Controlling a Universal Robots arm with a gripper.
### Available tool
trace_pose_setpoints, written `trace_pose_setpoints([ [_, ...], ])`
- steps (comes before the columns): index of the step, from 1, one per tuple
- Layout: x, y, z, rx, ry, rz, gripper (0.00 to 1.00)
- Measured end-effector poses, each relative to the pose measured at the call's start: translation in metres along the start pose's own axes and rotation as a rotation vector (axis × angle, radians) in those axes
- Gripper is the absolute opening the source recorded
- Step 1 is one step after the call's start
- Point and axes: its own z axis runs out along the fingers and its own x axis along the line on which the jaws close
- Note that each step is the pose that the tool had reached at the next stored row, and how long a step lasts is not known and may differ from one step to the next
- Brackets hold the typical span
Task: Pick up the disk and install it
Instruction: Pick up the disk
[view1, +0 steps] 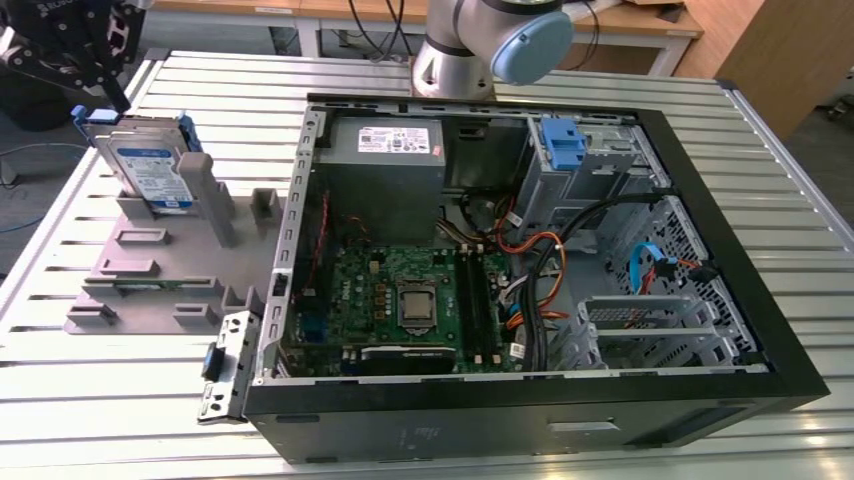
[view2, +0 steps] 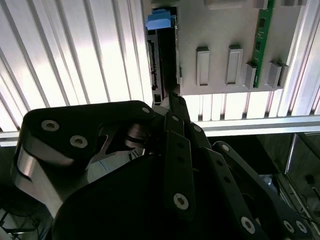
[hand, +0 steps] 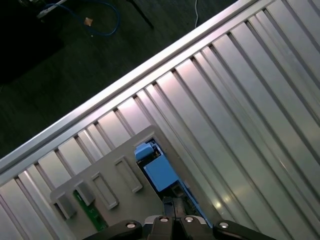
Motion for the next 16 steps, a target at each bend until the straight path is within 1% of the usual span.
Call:
trace_pose_setpoints([
  [3,0.0000,0.0000,0.0000,-0.0005,0.0006,-0.015,0.11],
  [16,0.0000,0.0000,0.0000,-0.0006,0.0008,-0.021,0.11],
])
